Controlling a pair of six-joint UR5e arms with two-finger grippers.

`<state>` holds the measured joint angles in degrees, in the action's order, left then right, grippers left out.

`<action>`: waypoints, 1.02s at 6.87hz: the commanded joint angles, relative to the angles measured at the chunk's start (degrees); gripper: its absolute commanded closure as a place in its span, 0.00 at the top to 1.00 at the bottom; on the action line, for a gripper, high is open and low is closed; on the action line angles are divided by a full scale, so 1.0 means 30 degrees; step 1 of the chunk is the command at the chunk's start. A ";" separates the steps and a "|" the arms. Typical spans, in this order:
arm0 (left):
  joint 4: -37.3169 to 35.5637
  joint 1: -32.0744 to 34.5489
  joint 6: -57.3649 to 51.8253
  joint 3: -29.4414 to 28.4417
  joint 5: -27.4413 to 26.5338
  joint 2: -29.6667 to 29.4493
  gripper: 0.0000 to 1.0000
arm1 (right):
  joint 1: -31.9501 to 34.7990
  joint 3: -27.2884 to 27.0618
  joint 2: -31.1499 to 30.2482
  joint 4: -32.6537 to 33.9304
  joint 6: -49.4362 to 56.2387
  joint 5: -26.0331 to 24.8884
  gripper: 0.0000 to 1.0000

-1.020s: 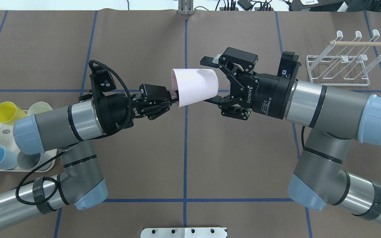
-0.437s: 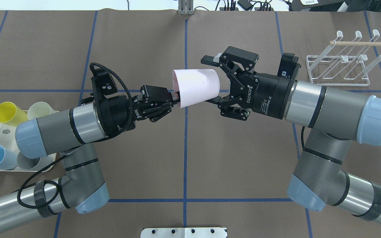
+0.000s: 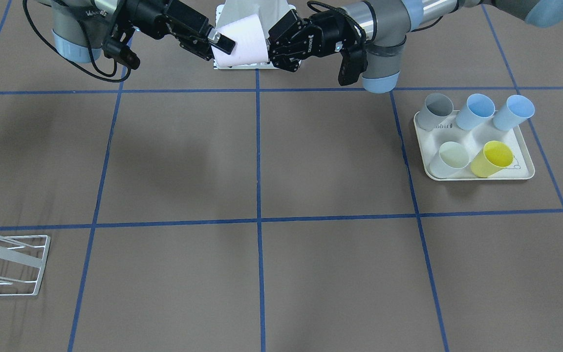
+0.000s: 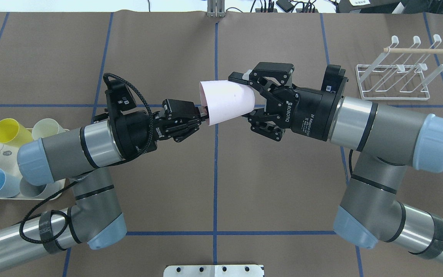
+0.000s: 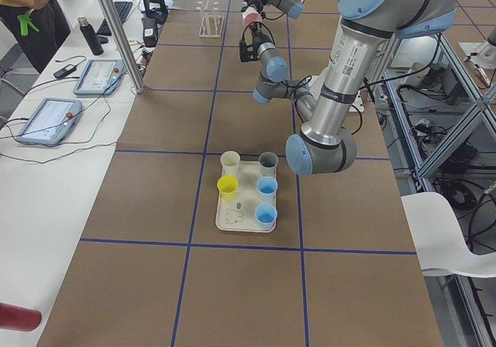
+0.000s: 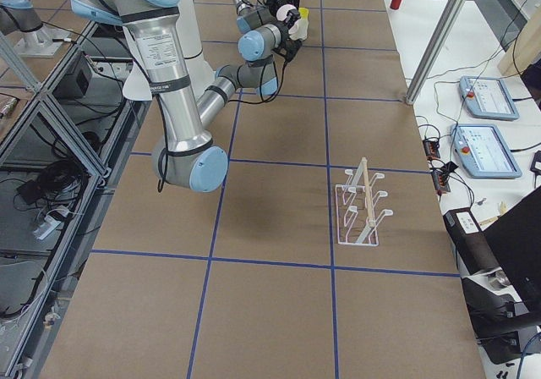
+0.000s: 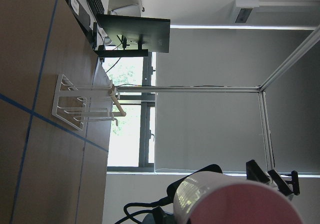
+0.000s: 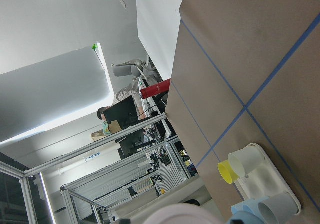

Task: Transfer IKEA cup to right arm and place on rack

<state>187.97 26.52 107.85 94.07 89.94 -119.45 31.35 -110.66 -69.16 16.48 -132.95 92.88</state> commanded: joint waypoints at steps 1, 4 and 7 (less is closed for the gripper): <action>0.0008 0.0008 -0.0146 0.0020 -0.0011 0.0060 0.68 | -0.0080 -0.0028 0.0055 0.0015 -0.0068 -0.0052 0.00; 0.0008 0.0096 -0.0235 0.0020 -0.0011 0.0089 0.98 | -0.0081 -0.0028 0.0318 0.0160 -0.0068 -0.0023 0.00; -0.0021 0.0300 -0.0294 0.0167 0.0076 0.0206 0.99 | 0.0123 0.0263 0.0232 0.0336 0.0487 -0.0110 0.00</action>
<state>187.98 27.09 107.06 94.44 89.98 -119.01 31.40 -110.45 -68.38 17.22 -132.15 92.71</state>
